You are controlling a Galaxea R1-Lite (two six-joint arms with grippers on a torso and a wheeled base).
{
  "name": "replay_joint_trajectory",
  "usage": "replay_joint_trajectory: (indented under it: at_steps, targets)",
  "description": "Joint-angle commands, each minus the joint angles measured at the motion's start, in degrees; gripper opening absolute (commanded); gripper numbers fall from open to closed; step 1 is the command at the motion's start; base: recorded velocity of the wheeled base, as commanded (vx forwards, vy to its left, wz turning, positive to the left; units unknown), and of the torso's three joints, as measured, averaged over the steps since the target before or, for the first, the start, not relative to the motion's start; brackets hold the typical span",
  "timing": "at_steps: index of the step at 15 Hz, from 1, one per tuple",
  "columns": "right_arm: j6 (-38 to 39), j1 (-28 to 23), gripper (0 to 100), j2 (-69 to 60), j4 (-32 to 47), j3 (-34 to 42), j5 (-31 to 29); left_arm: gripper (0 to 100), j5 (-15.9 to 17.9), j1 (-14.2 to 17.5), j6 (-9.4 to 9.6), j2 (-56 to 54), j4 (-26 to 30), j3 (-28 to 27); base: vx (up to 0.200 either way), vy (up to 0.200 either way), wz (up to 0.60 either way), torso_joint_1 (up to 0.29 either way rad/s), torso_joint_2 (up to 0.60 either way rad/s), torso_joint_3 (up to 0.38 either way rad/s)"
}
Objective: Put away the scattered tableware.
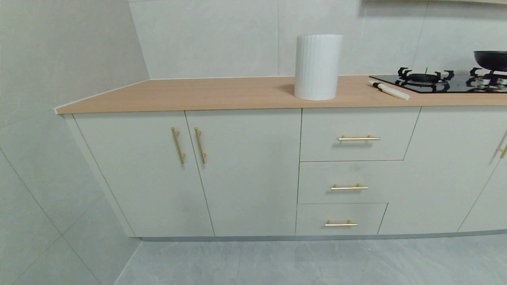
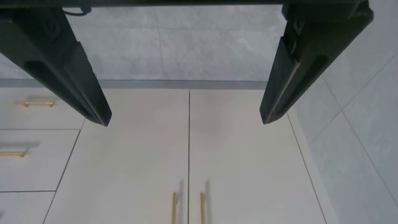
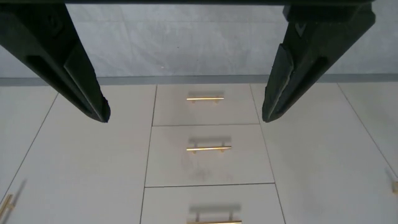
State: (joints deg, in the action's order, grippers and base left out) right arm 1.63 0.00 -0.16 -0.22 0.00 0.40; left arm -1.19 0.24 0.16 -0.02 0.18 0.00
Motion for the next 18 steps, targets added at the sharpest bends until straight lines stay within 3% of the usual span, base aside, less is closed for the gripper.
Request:
replay_joint_trajectory:
  at_steps: [1,4,18]
  targets:
    - [0.12,0.0,100,0.16,-0.04,0.0,0.04,100,-0.04,0.02,-0.07,0.02,-0.01,0.0,0.0,0.0,0.0,0.0,0.0,0.0]
    - [0.12,0.0,100,0.16,-0.04,0.0,0.04,100,-0.04,0.02,-0.07,0.02,-0.01,0.0,0.0,0.0,0.0,0.0,0.0,0.0]
    - [0.12,0.0,100,0.16,-0.04,0.0,0.04,100,-0.04,0.02,-0.25,0.02,-0.01,0.0,0.2,0.0,0.0,0.005,0.0,0.002]
